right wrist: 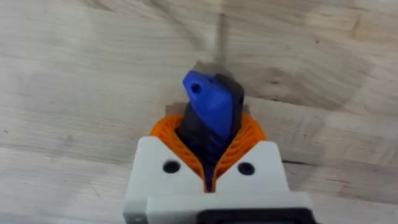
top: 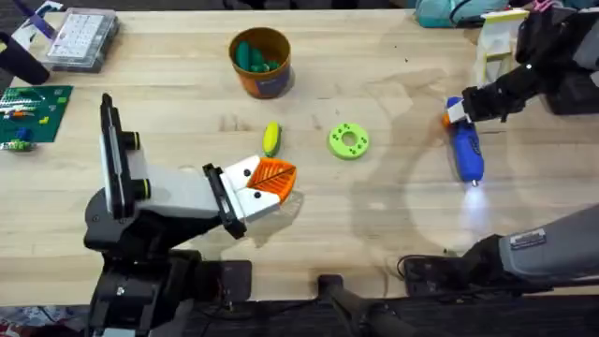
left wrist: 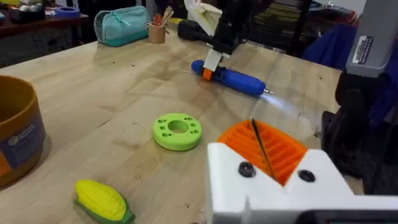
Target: Pick up the gripper from the table and insert it into the empty holder that is missing its gripper. Then pick up a screw, insert it into the mounting hole, and use the screwdriver to tighten it. Finally, clean up the table by picking up the vegetable and placing it into the bucket.
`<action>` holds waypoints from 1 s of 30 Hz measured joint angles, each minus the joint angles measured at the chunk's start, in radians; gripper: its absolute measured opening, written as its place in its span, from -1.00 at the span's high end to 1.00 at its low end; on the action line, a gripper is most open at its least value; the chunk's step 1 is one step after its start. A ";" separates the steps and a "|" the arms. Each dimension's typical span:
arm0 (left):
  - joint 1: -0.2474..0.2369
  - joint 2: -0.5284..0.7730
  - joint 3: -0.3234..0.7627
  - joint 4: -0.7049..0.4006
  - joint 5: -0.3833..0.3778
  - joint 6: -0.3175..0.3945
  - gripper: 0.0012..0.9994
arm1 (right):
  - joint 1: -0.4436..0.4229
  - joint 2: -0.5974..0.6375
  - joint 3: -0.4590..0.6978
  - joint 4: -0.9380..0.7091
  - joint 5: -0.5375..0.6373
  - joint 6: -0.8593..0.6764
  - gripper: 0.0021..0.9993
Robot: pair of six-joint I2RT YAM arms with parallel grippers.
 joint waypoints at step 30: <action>0.000 0.000 0.000 0.000 -0.002 0.000 0.97 | 0.002 -0.053 0.263 -0.414 -0.062 0.008 0.95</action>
